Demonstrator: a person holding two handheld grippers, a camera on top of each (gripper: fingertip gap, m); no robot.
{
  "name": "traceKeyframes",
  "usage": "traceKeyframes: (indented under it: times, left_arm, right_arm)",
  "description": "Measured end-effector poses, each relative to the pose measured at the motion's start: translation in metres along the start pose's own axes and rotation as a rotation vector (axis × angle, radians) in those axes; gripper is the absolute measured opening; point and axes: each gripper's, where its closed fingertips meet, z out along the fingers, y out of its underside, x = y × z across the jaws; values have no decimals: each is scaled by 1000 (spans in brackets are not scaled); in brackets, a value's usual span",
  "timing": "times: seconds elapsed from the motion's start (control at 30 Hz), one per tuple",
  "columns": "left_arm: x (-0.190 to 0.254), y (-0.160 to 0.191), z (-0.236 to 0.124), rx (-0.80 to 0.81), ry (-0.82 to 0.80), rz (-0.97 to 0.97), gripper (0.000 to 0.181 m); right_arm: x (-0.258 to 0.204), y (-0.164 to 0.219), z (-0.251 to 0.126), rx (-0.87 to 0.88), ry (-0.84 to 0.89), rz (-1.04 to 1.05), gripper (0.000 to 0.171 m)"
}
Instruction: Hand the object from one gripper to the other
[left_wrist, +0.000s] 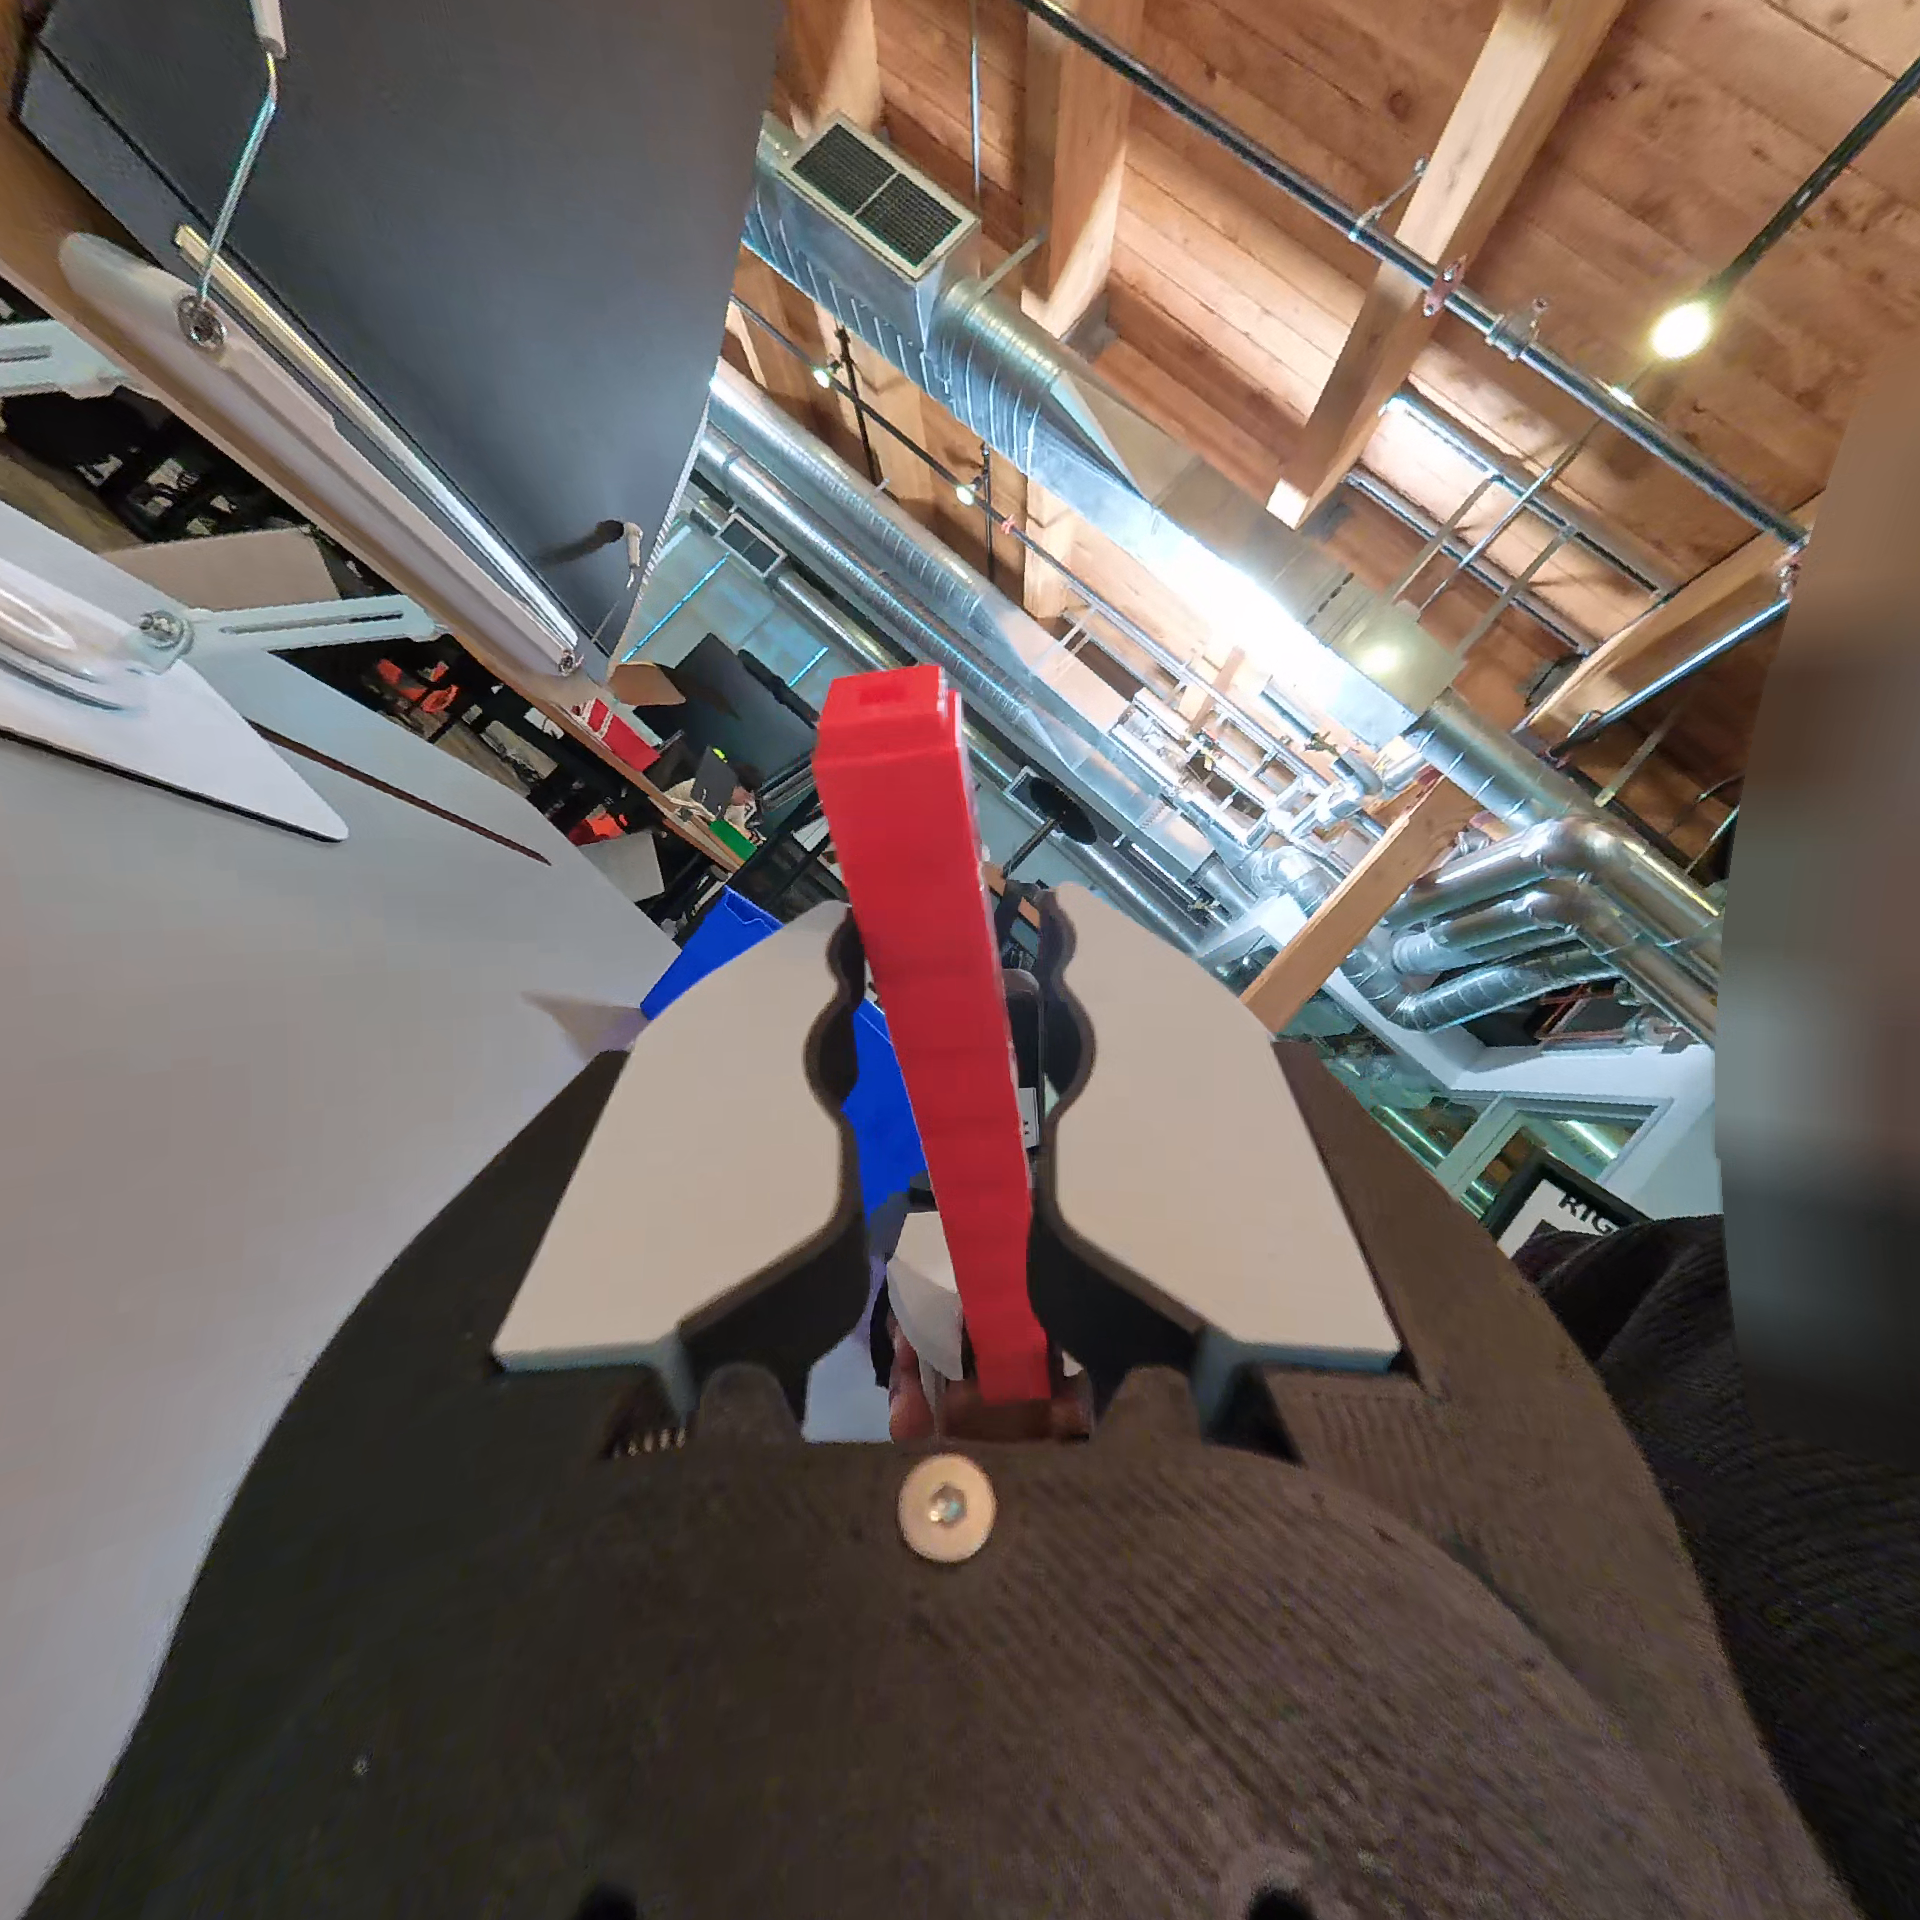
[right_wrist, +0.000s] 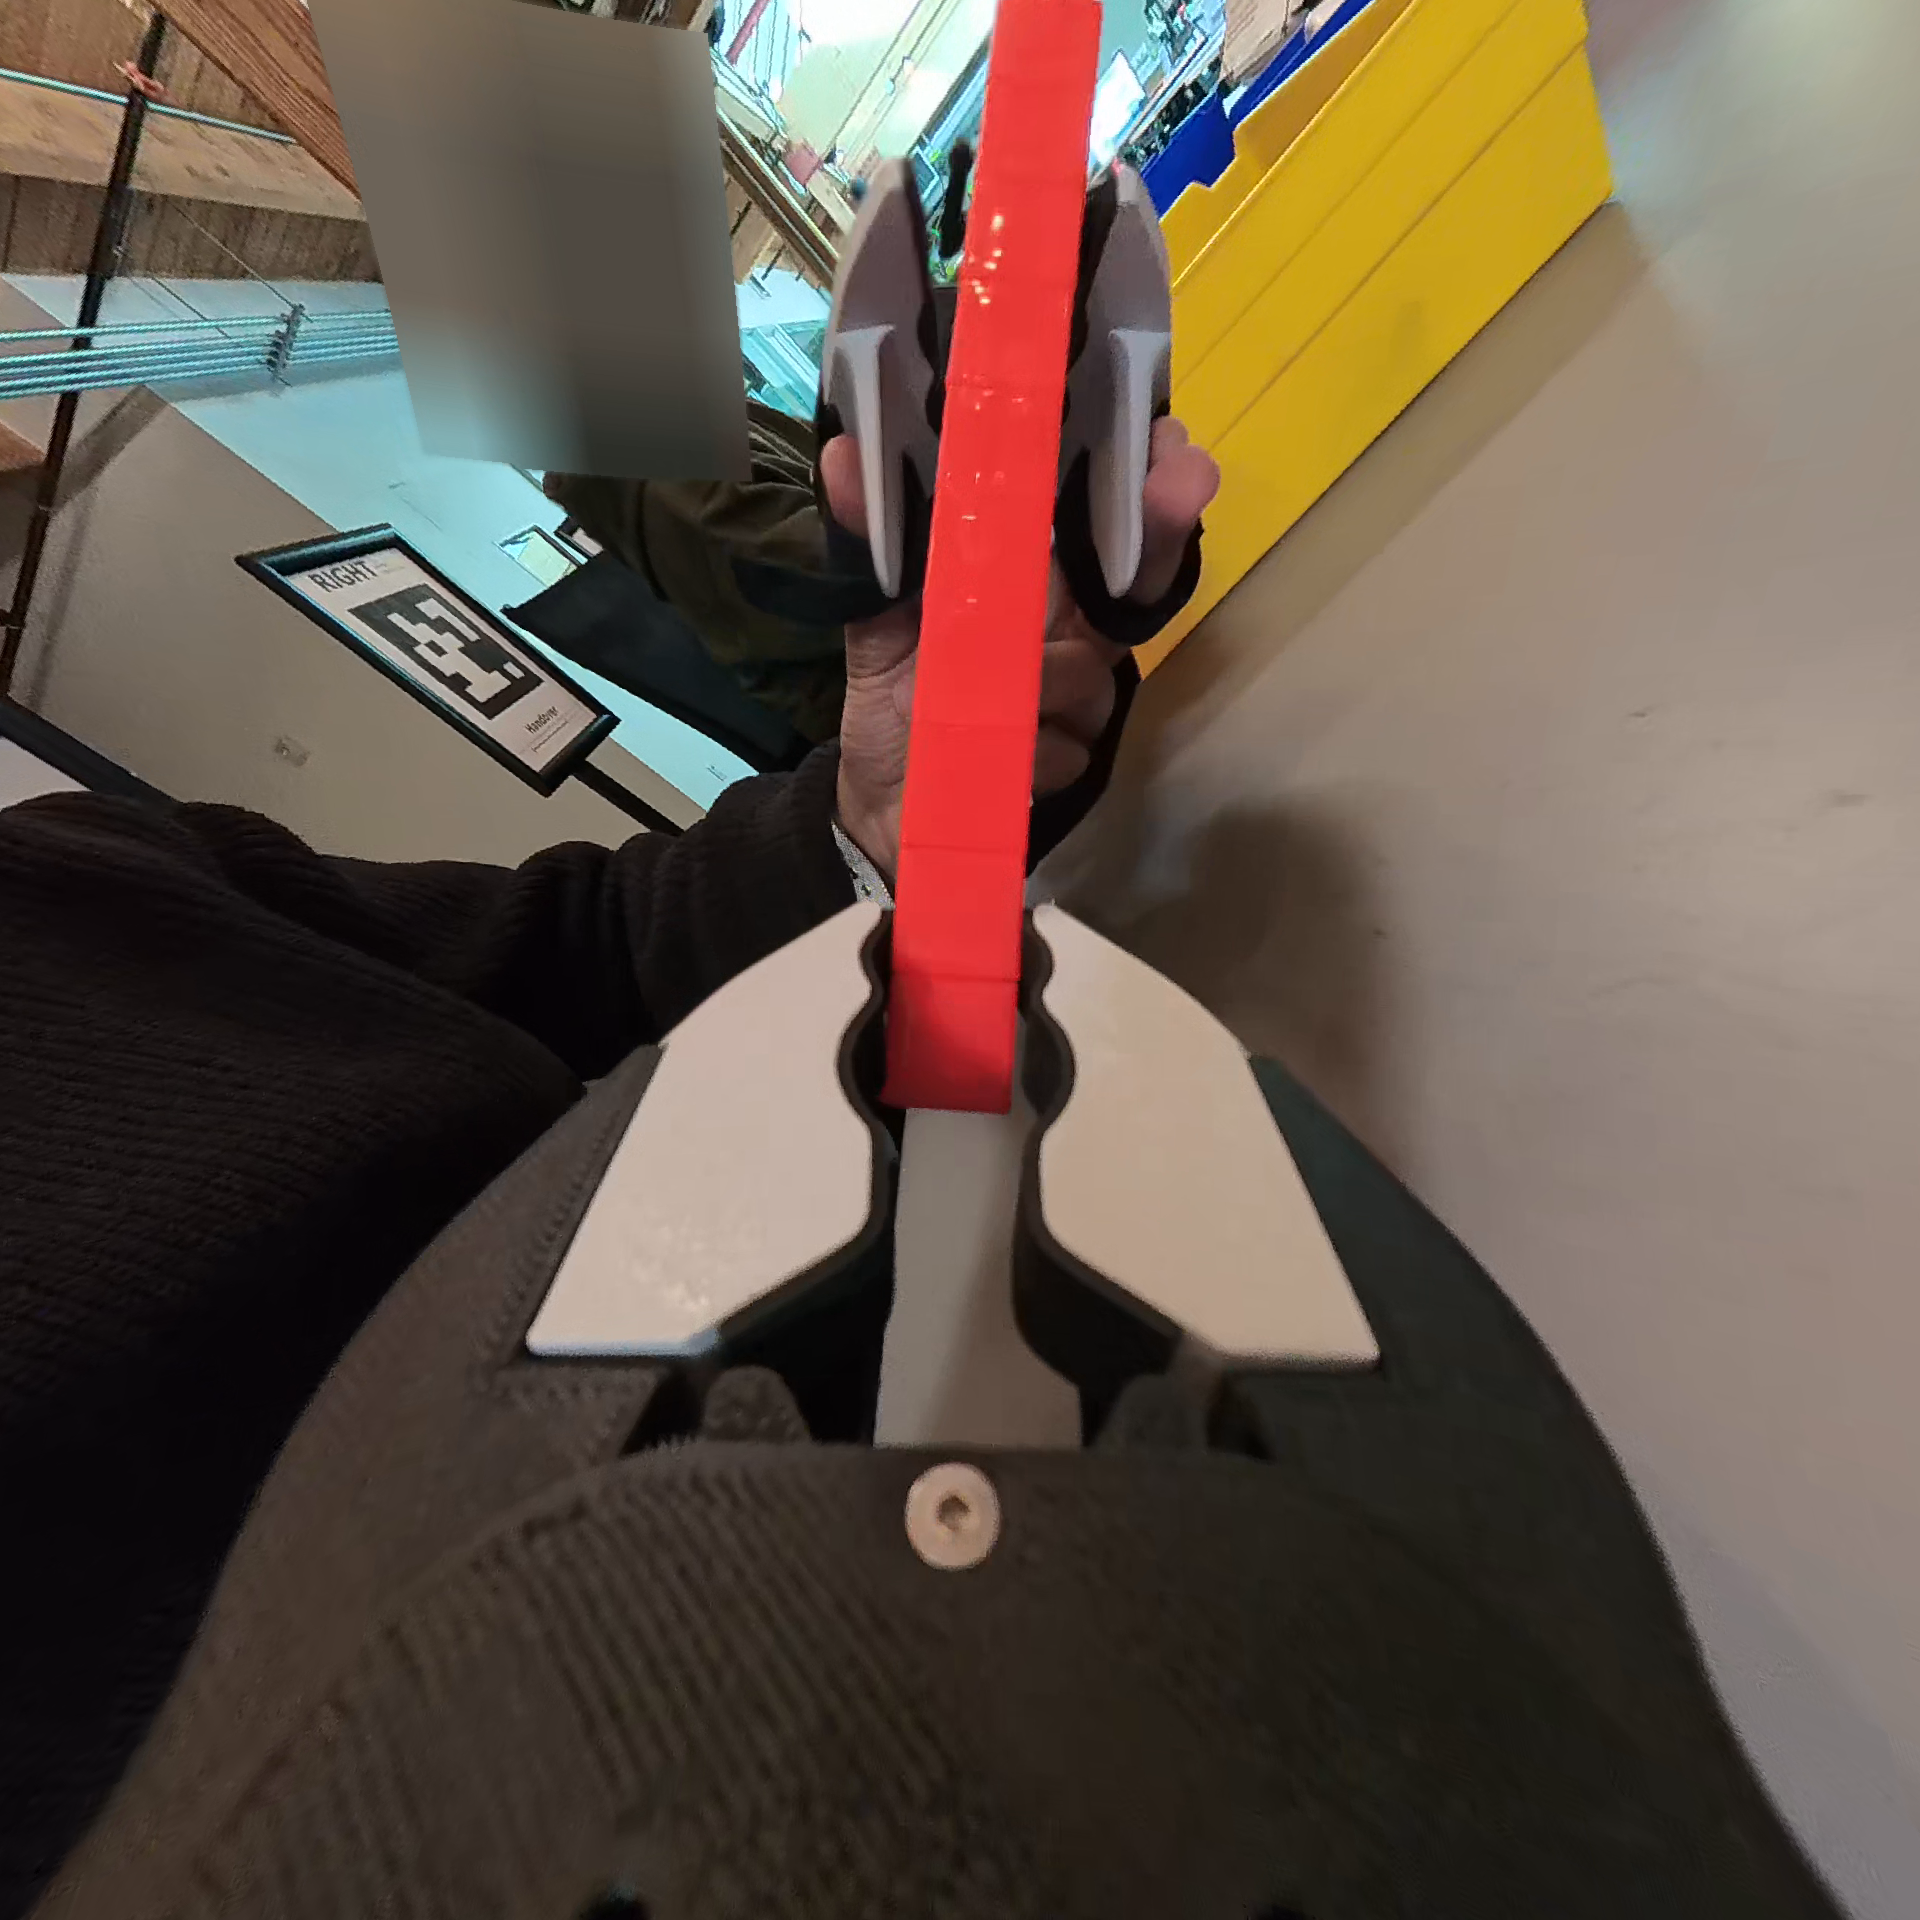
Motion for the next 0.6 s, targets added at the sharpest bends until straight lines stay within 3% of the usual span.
traceKeyframes:
  times: [0.03, 0.23, 0.4, 0.6]
  left_arm:
    - [0, 0, 0, -2, -5, 7, 25]
    - [7, 2, 2, -20, 9, 49, 23]
    - [12, 8, 5, -28, 10, 63, 23]
    - [11, 13, 7, -33, 6, 27, 23]
  right_arm:
    - [0, 1, 0, -5, 2, -7, 22]
    - [9, 4, 0, -21, 51, -32, 23]
    - [21, -17, -14, 59, 187, -197, 58]
    - [19, -40, -29, 207, 200, -183, 54]
